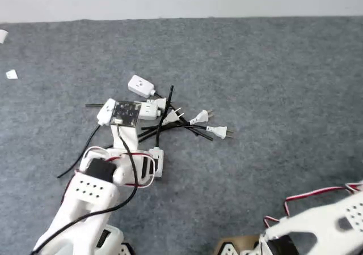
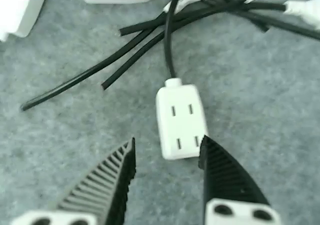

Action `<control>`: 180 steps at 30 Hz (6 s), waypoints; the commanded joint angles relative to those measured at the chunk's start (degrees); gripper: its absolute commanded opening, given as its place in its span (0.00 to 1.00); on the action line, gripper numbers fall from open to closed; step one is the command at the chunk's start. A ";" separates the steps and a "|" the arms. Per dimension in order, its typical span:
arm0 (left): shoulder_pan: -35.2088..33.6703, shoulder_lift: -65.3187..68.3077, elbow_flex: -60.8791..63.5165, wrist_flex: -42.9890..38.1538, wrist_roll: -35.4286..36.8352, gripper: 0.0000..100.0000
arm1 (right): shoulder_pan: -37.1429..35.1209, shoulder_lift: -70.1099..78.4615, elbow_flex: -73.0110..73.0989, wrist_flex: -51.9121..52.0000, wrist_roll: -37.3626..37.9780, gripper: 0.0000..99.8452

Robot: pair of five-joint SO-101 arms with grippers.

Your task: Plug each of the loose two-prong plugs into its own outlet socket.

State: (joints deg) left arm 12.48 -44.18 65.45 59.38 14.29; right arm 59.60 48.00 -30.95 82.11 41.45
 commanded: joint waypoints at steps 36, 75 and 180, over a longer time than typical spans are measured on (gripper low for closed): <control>-13.63 -1.93 5.23 -12.57 -2.37 0.20 | -55.69 -23.16 2.81 9.98 7.03 0.06; -13.71 -1.67 5.67 -14.95 -6.77 0.20 | -74.51 -21.58 20.04 -3.21 16.88 0.16; -13.89 22.24 -8.40 -10.11 -7.38 0.19 | -94.73 -69.23 21.45 11.56 -34.37 0.01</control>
State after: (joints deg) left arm -1.14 -26.15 62.55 47.87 7.78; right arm -32.88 -17.32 -6.42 94.07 7.96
